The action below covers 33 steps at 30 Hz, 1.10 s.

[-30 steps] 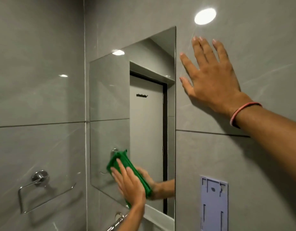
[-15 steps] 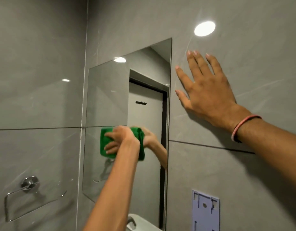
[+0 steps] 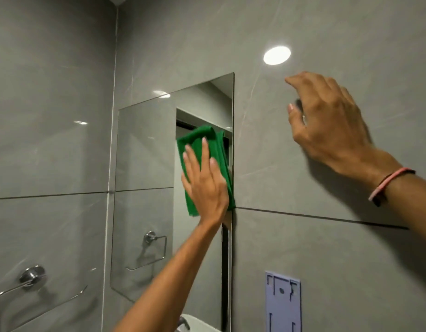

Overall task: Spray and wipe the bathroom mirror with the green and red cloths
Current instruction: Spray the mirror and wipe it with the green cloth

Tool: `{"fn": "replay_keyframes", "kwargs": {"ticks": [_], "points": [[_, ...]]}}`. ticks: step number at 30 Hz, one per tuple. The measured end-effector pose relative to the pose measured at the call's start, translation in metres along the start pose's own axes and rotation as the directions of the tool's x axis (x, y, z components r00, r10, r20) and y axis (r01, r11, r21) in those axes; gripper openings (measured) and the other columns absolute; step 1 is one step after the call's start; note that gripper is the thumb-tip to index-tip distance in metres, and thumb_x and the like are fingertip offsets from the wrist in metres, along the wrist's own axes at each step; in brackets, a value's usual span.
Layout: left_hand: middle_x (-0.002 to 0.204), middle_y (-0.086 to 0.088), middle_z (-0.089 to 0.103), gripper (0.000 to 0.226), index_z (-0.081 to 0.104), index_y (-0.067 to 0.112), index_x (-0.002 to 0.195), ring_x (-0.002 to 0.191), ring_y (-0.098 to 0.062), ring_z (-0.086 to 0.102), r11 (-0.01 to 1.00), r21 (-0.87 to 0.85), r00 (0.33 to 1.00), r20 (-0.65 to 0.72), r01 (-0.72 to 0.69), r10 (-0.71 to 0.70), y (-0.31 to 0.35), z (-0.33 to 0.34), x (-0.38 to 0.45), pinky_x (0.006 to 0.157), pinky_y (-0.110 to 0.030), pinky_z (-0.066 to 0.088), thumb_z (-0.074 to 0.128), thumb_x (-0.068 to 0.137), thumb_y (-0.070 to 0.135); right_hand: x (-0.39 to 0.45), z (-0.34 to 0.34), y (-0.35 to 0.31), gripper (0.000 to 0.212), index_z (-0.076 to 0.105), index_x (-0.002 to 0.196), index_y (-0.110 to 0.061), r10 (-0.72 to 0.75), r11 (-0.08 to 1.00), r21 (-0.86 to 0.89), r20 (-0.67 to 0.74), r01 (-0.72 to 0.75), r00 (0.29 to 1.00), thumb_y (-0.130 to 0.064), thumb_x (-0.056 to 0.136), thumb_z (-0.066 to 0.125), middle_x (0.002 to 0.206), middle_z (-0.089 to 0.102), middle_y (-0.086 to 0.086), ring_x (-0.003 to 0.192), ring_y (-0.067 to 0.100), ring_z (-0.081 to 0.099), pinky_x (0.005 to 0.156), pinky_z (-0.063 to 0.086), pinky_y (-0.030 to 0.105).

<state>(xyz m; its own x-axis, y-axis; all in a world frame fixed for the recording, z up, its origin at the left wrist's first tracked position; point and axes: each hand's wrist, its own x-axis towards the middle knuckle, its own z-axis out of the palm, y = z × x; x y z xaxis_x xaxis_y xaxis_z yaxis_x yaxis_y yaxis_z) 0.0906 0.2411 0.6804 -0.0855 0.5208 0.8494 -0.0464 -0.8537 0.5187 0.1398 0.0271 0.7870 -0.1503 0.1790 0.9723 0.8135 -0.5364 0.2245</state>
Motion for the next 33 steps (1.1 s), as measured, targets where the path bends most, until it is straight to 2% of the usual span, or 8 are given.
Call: {"fn": "replay_keyframes", "kwargs": {"ticks": [5,9,16,21,23,27,30,33], "points": [[0.172,0.002,-0.001,0.054,-0.002,0.049,0.154,0.159,-0.016,-0.002,0.826,-0.009,0.824,-0.067,0.563,-0.562,-0.027,-0.004,-0.129,0.126,-0.051,0.004,0.014,0.103,0.049,-0.028,-0.008,-0.002,0.05,0.054,0.145,-0.007,-0.037,0.992,-0.114,0.142,0.053,0.989,-0.022,0.097,0.051,0.15,0.054,0.018,0.14,0.037,0.05,0.121,0.032,0.045],[0.172,-0.007,0.001,0.058,0.012,0.036,0.16,0.159,-0.023,0.0,0.678,-0.125,0.684,0.003,0.724,-0.73,0.021,0.004,-0.069,0.124,-0.057,0.006,0.03,0.105,0.041,-0.033,-0.016,-0.001,0.046,0.058,0.142,-0.007,-0.059,0.993,-0.088,0.21,0.079,0.976,-0.018,0.098,0.055,0.148,0.058,0.017,0.139,0.036,0.053,0.12,0.036,0.046],[0.172,-0.002,0.01,0.072,0.008,0.02,0.162,0.159,-0.019,0.009,0.994,-0.091,0.997,0.039,-0.067,0.071,0.129,0.026,0.058,0.127,-0.055,0.01,0.043,0.102,0.036,0.009,-0.04,0.001,0.04,0.059,0.14,-0.013,0.265,0.844,0.417,0.22,-0.336,0.939,-0.023,0.101,0.057,0.136,0.068,0.011,0.12,0.025,0.067,0.095,0.048,0.025],[0.168,-0.02,0.018,0.086,0.012,-0.005,0.157,0.157,-0.029,0.02,0.707,-0.202,0.691,0.153,-0.678,0.706,0.139,0.024,0.059,0.123,-0.053,0.027,0.059,0.096,0.032,0.047,-0.055,0.013,0.065,0.05,0.146,-0.019,0.465,0.672,0.481,0.319,-0.564,0.826,-0.042,0.089,0.073,0.137,0.066,0.009,0.11,0.026,0.068,0.087,0.059,0.042],[0.167,-0.022,0.019,0.092,0.012,-0.007,0.157,0.157,-0.029,0.018,0.669,-0.253,0.657,0.143,-0.699,0.74,0.13,0.02,0.046,0.125,-0.05,0.026,0.063,0.094,0.036,0.047,-0.057,0.017,0.076,0.051,0.146,-0.015,0.491,0.68,0.403,0.37,-0.612,0.789,-0.044,0.083,0.079,0.139,0.063,0.011,0.119,0.029,0.066,0.077,0.055,0.036],[0.16,-0.013,0.038,0.109,0.022,0.006,0.158,0.149,-0.024,0.037,0.751,-0.191,0.736,0.153,-0.633,0.659,0.111,-0.001,0.006,0.119,-0.045,0.037,0.066,0.08,0.069,0.013,-0.068,0.016,0.03,0.079,0.096,-0.01,0.442,0.689,0.41,0.416,-0.598,0.795,-0.038,0.085,0.08,0.087,0.076,0.003,0.082,0.018,0.069,0.067,0.05,0.027],[0.135,-0.002,0.063,0.101,0.044,0.017,0.147,0.123,-0.017,0.062,0.865,-0.346,0.823,0.316,-0.363,0.472,0.093,-0.028,-0.041,0.104,-0.04,0.052,0.082,0.066,0.064,-0.042,-0.088,0.014,0.018,0.074,0.091,-0.013,0.456,0.584,0.538,0.402,-0.608,0.794,-0.031,0.09,0.077,0.079,0.07,-0.003,0.077,0.012,0.065,0.07,0.049,0.028],[0.106,0.009,0.077,0.061,0.067,0.017,0.118,0.098,-0.009,0.072,0.861,-0.508,0.75,0.577,0.02,0.323,0.069,-0.059,-0.106,0.084,-0.034,0.059,0.093,0.064,0.03,-0.118,-0.121,0.008,0.016,0.074,0.091,-0.006,0.491,0.519,0.598,0.375,-0.61,0.786,-0.022,0.09,0.078,0.078,0.068,-0.001,0.076,0.011,0.063,0.07,0.05,0.026]]}}
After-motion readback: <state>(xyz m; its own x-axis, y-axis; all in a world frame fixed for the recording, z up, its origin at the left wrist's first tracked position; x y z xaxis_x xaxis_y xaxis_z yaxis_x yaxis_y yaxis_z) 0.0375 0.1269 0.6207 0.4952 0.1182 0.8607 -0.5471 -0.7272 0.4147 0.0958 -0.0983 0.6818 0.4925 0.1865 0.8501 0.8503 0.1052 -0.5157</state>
